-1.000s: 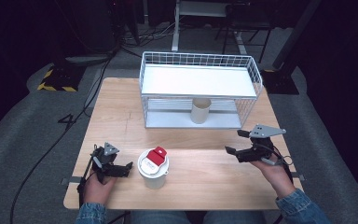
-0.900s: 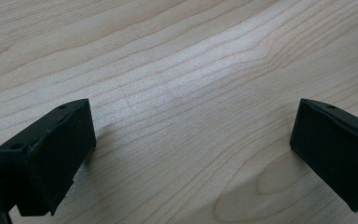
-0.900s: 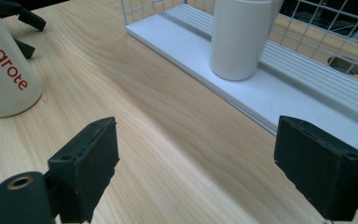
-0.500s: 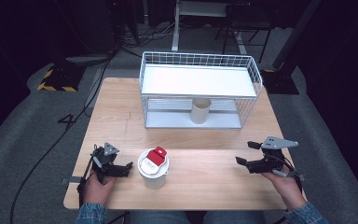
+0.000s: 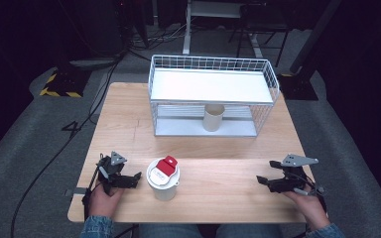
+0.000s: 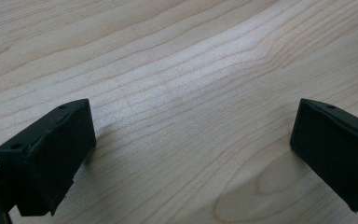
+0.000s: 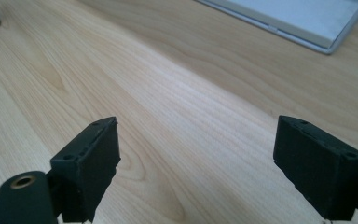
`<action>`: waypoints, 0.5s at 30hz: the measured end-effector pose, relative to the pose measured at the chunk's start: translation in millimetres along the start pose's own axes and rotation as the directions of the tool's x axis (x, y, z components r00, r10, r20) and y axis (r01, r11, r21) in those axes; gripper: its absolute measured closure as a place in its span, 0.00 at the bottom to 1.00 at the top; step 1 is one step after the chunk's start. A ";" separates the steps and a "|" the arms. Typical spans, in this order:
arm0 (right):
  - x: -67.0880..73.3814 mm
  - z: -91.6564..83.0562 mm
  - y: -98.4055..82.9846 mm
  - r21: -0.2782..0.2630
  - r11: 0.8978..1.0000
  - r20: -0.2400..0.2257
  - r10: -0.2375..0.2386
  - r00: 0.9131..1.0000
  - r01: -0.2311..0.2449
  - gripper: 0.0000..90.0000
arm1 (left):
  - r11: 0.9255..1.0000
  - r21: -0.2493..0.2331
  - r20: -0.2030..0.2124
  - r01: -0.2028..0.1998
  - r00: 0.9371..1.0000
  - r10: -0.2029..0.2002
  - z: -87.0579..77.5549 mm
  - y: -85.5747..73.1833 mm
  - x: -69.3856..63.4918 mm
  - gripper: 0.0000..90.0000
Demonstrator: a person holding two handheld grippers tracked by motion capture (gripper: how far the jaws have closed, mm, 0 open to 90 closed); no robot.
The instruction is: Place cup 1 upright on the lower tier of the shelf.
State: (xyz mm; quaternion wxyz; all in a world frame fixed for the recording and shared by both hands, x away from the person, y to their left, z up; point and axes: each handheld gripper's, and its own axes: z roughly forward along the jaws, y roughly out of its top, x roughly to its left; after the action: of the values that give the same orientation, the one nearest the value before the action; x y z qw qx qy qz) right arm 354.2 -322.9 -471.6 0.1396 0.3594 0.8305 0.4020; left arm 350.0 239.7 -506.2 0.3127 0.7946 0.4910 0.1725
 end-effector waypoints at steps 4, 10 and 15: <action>-1.3 4.0 -9.4 0.019 1.000 0.000 0.023 1.000 -0.023 0.17 | 1.000 0.002 0.003 0.000 1.000 0.000 -0.2 0.1 0.1 0.01; -3.1 9.3 -19.8 0.063 0.998 0.026 0.012 1.000 -0.014 0.16 | 1.000 0.000 0.000 0.000 1.000 0.000 0.0 0.0 0.0 0.01; -5.9 11.6 -25.4 0.058 0.998 0.069 0.002 0.998 -0.006 0.16 | 1.000 0.000 0.000 0.000 1.000 0.000 0.0 0.0 0.0 0.01</action>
State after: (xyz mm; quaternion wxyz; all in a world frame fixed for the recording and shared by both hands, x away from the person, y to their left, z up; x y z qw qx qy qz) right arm 352.1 -331.2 -498.9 0.1567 0.3784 0.8360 0.3652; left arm 349.9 239.7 -506.2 0.3127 0.7945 0.4912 0.1725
